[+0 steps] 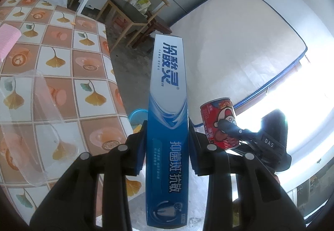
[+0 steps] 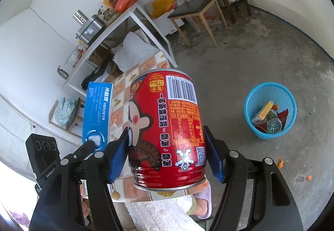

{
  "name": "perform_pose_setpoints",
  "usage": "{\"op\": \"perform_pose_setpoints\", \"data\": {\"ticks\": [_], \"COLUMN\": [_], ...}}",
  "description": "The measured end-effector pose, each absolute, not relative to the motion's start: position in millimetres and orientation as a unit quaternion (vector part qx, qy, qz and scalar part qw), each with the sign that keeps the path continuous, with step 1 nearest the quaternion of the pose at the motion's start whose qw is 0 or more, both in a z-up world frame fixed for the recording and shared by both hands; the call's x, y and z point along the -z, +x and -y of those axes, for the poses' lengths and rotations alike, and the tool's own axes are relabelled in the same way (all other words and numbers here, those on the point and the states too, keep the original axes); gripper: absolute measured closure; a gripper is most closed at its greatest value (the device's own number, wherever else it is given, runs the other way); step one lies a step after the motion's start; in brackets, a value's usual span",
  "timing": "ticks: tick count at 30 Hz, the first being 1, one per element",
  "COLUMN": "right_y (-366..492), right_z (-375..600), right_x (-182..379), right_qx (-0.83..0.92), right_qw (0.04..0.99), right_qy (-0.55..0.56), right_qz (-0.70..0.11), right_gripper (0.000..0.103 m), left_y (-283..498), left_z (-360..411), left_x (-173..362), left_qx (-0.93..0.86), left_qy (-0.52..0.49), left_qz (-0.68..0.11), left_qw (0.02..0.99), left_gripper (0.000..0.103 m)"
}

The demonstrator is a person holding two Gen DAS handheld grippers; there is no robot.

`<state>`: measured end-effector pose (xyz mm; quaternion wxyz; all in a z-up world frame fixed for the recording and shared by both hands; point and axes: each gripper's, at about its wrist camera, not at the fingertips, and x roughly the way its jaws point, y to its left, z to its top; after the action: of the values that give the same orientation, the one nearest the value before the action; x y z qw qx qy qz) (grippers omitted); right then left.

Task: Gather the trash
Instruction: 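Lift and carry the toothpaste box and red can to the blue wastebasket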

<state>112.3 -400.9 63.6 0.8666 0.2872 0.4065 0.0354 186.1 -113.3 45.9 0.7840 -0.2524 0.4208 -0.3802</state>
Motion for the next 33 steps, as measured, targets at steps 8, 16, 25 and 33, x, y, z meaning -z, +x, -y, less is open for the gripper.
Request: {"op": "perform_pose_setpoints", "data": {"ticks": [8,16,25,33], "right_y": [107.4,86.7,52.8,49.8], "right_z": [422.2,462.2,518.3,556.2], "right_x": [-60.6,-39.2,-1.4,57.1], "right_qx": [-0.031,-0.010,0.061,0.088], "right_qw": [0.866,0.861,0.846,0.811], "right_qy": [0.300,0.337,0.382,0.436], "right_qz": [-0.398,-0.380,-0.366,-0.381], "right_gripper": [0.038,0.038,0.038,0.038], "left_y": [191.3,202.0,227.8,264.3], "left_z": [139.0,170.5,236.9,327.8], "left_x": [-46.3,-44.8,-43.1,3.1], "left_qx": [0.387,0.392,0.417,0.421], "left_qy": [-0.237,-0.211,-0.170,-0.125], "left_qz": [-0.426,-0.445,-0.481,-0.579], "left_qw": [0.783,0.777,0.752,0.687], "left_gripper": [0.070,0.070,0.070,0.070]}}
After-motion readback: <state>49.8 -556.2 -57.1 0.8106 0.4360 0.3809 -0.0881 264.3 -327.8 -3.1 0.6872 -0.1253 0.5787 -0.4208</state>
